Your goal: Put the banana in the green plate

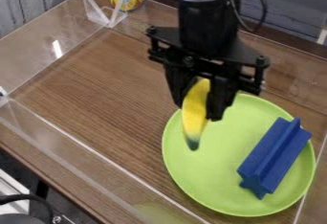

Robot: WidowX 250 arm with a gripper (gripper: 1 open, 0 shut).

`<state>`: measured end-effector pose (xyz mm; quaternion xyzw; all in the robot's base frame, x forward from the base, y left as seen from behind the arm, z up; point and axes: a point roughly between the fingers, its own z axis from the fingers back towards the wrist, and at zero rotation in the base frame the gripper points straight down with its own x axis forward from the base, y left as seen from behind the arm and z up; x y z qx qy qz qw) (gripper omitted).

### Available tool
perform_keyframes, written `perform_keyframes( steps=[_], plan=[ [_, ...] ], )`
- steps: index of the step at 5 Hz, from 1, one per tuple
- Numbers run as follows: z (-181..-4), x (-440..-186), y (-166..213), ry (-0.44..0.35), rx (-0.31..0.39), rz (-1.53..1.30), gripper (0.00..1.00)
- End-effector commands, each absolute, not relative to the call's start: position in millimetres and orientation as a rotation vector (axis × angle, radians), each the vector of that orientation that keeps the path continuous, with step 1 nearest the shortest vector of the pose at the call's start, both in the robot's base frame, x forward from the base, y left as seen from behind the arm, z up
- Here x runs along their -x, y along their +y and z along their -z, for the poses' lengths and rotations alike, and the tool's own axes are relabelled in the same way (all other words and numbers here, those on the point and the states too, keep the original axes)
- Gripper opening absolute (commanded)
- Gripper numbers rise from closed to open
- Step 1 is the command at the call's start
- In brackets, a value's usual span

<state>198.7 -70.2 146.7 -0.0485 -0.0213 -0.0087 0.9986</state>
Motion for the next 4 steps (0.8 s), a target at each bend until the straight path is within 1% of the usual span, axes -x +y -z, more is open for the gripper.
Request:
perform_keyframes(
  steps=[1, 4],
  plan=[
    [-150.1, -199, -75, -0.066, 0.099, 0.028, 0.00],
    [-141.6, -196, -86, -0.055, 0.094, 0.013, 0.00]
  ],
)
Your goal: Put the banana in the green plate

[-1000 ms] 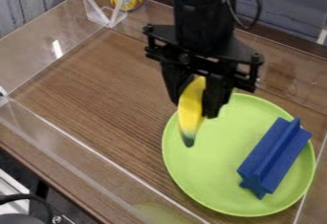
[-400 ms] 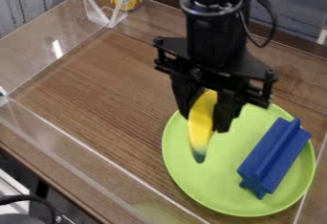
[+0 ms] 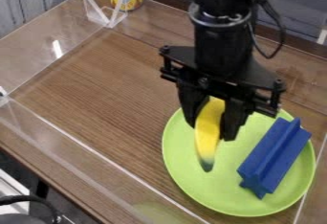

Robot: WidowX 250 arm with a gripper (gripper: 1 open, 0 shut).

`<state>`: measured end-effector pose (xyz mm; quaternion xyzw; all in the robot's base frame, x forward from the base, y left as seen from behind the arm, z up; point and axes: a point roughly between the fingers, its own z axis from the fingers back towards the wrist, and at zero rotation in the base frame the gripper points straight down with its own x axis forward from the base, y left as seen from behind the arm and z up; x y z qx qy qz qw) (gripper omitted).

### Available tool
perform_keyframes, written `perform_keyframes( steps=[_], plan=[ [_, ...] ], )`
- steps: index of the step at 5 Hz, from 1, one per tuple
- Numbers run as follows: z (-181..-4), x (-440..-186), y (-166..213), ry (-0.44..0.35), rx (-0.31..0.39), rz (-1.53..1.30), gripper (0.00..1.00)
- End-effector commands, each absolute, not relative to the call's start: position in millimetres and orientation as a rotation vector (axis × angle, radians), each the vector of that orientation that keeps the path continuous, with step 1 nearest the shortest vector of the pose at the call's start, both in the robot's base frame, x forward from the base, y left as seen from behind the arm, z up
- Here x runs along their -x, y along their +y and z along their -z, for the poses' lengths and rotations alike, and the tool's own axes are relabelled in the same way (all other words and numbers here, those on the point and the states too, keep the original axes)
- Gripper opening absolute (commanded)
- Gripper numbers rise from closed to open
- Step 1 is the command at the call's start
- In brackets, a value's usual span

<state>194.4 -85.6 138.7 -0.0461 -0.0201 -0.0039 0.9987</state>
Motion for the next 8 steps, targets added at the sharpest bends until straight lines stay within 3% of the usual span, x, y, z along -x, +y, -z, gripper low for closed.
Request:
perform_keyframes(
  steps=[1, 8],
  plan=[
    [-140.8, -196.2, -89.2, -0.053, 0.095, 0.017, 0.00],
    [-143.2, -203.2, -93.2, -0.039, 0.125, 0.014, 0.00]
  ],
)
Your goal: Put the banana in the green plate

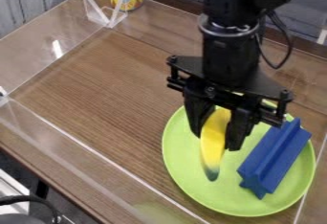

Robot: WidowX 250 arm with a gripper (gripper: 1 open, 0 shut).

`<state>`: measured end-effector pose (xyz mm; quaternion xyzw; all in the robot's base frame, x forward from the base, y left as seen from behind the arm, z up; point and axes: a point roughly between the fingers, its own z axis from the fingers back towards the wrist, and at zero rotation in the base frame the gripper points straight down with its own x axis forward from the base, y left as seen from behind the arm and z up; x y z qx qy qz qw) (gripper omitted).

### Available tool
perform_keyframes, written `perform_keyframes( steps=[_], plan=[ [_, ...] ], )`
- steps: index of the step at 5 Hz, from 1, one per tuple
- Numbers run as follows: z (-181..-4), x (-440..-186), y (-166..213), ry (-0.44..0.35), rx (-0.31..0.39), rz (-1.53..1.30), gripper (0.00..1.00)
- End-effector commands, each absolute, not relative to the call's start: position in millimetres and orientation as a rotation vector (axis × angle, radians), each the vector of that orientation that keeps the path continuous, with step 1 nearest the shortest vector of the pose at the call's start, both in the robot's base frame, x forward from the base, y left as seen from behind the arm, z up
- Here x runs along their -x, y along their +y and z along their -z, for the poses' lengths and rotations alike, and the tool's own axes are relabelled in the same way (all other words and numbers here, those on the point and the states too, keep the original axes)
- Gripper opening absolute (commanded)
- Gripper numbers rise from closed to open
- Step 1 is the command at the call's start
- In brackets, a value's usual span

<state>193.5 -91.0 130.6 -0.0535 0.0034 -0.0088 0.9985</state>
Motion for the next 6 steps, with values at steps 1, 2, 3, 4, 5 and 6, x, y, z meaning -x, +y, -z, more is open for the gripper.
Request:
perform_keyframes(
  steps=[1, 2, 3, 4, 5, 6],
  plan=[
    [-143.9, -204, -93, -0.038, 0.129, 0.015, 0.00],
    [-144.5, -204, -93, -0.037, 0.133, 0.016, 0.00],
    [-144.9, -201, -92, -0.033, 0.134, 0.021, 0.00],
    [-145.6, -198, -91, -0.028, 0.136, 0.025, 0.00],
    [-146.7, -195, -90, -0.024, 0.137, 0.029, 0.00],
    [-147.1, -192, -89, -0.021, 0.140, 0.031, 1.00]
  ],
)
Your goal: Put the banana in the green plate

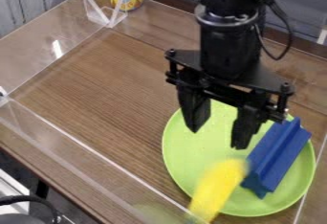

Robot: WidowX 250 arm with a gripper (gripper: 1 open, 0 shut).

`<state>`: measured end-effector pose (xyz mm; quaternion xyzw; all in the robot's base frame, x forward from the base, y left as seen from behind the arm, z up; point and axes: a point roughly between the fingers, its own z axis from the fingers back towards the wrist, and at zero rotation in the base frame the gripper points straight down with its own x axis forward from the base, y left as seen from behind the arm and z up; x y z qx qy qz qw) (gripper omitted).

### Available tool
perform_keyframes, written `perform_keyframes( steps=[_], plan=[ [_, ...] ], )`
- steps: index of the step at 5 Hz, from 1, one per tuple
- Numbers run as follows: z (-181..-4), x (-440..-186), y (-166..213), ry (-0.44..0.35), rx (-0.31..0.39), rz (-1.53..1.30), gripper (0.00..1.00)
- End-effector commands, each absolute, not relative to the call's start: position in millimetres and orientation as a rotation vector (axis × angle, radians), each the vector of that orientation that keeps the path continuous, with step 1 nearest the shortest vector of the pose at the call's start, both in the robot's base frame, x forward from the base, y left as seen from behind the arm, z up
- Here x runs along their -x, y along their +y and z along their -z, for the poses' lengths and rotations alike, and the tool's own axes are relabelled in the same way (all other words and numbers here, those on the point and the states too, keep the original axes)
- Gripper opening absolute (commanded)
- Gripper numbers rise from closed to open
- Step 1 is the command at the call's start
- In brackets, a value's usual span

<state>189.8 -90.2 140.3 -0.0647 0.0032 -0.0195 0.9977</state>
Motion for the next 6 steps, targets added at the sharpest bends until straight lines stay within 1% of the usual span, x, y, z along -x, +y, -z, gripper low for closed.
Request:
perform_keyframes(
  steps=[1, 4, 6],
  plan=[
    [-146.0, -193, -85, -0.012, 0.140, 0.036, 1.00],
    [-145.6, -196, -69, -0.002, 0.128, 0.039, 1.00],
    [-142.0, -198, -61, 0.006, 0.122, 0.038, 1.00]
  ],
)
